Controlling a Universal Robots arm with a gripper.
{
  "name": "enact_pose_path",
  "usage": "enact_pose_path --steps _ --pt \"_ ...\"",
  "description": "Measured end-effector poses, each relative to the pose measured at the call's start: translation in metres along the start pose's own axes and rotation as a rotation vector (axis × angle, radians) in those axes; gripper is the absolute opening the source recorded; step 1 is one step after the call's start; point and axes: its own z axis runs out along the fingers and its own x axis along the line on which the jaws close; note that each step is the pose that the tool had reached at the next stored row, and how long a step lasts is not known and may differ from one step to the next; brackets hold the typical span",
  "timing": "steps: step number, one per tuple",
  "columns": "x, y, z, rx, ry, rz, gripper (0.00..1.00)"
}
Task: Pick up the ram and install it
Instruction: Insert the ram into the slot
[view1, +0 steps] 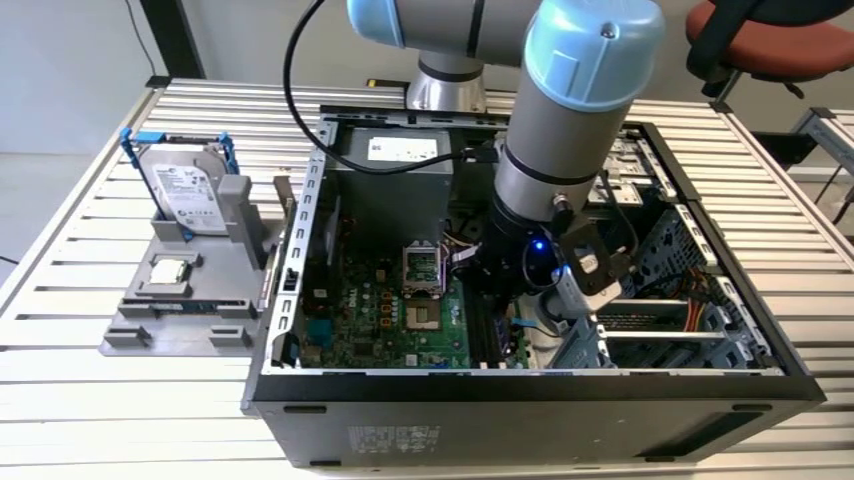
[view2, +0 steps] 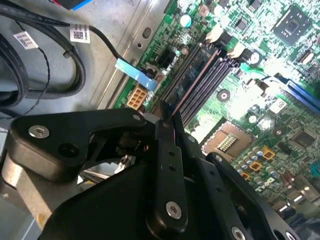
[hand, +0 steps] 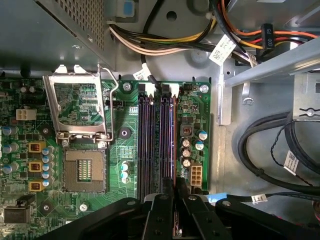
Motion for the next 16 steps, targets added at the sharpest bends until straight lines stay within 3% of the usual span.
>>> enact_pose_path --steps 9,16 --pt "0.0 -0.0002 0.0051 0.0009 -0.0001 0.017 0.0" --pt "0.0 0.0 0.0054 0.0005 -0.0003 0.035 0.0"
